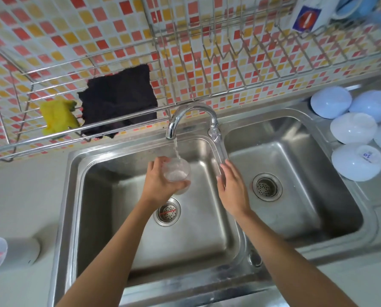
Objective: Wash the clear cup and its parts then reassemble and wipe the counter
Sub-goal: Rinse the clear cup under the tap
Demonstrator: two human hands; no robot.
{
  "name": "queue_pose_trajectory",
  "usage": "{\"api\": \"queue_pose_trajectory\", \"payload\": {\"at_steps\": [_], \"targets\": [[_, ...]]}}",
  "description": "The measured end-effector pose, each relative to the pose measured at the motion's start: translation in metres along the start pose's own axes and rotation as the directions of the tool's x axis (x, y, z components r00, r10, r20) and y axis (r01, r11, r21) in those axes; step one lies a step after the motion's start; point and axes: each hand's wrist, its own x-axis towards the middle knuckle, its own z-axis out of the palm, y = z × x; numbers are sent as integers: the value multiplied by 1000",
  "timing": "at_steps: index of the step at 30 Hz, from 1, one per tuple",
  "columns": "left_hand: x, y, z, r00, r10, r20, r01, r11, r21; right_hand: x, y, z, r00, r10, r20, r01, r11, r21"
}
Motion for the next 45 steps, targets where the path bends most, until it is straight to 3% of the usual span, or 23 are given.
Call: {"api": "queue_pose_trajectory", "payload": {"at_steps": [4,7,13,20,26,33,36,41,45], "targets": [[-1,-15,9,999,-41,15,39,996,80,-15,10,9,991,-127,49,135,963,-232],[2,-25,13,992,-119,44,110,980,169,-13,12,15,989,-142,41,148,937,-317],[-2,-37,17,990,-111,83,75,934,350,-12,14,18,990,-130,61,143,932,-332],[-9,-56,18,982,-94,165,-23,804,595,-12,12,18,991,-117,64,131,940,-316],[-15,-60,15,983,-38,180,-116,633,765,-13,11,16,991,-121,63,135,942,-309],[-24,-59,12,946,82,313,-323,253,912,-12,10,15,991,-107,81,126,947,-295],[-29,-60,9,933,108,345,-359,168,918,-13,11,16,991,-97,96,122,943,-309],[-44,-66,-5,941,165,295,-323,178,930,-10,12,16,991,-67,112,95,960,-262],[-66,-74,-25,957,204,208,-264,310,913,-6,2,13,987,12,162,24,975,-219]]}}
